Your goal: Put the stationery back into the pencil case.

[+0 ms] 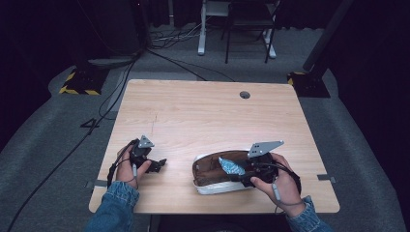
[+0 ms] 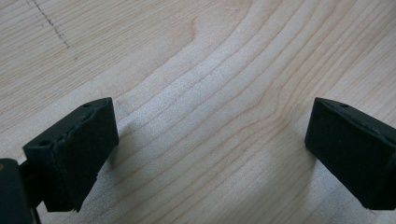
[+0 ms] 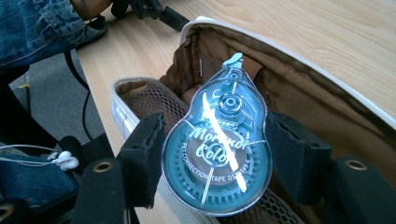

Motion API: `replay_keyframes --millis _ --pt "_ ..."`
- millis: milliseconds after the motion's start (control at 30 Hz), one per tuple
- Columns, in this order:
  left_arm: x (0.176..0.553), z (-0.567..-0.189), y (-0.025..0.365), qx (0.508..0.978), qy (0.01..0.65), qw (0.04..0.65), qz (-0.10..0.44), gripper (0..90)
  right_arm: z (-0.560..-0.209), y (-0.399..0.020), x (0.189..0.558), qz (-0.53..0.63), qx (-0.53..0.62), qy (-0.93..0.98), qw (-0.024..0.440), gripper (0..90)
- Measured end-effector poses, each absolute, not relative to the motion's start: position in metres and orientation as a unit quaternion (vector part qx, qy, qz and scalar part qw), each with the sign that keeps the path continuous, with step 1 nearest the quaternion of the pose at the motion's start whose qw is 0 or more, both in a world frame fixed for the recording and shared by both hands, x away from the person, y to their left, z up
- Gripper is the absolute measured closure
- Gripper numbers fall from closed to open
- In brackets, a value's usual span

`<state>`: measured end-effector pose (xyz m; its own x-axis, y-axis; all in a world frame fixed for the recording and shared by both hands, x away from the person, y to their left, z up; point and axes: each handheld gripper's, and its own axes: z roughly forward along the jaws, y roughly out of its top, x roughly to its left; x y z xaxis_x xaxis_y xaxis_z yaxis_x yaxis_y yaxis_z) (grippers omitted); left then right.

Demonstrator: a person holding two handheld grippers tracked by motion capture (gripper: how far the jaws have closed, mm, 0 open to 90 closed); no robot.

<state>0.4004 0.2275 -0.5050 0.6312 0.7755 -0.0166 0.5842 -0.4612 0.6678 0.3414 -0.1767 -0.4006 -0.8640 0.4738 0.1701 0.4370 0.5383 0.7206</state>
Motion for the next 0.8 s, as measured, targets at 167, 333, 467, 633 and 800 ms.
replay_keyframes --millis 167,333,467,633,800 --pt "0.400 -0.505 0.228 0.842 0.404 0.326 0.147 2.8 -0.403 -0.176 0.343 0.404 0.261 0.877 0.015 39.6" --pt "0.400 -0.505 0.227 0.841 0.405 0.327 0.147 2.8 -0.404 -0.173 0.344 0.410 0.263 0.873 0.017 39.6" --pt "0.400 -0.505 0.228 0.842 0.403 0.326 0.146 2.8 -0.407 -0.170 0.345 0.411 0.262 0.873 0.014 39.5" --pt "0.400 -0.505 0.228 0.842 0.404 0.326 0.147 2.8 -0.413 -0.168 0.349 0.414 0.259 0.872 0.016 39.3" --pt "0.400 -0.505 0.228 0.842 0.404 0.326 0.147 2.8 -0.419 -0.166 0.353 0.419 0.247 0.872 0.057 22.9"
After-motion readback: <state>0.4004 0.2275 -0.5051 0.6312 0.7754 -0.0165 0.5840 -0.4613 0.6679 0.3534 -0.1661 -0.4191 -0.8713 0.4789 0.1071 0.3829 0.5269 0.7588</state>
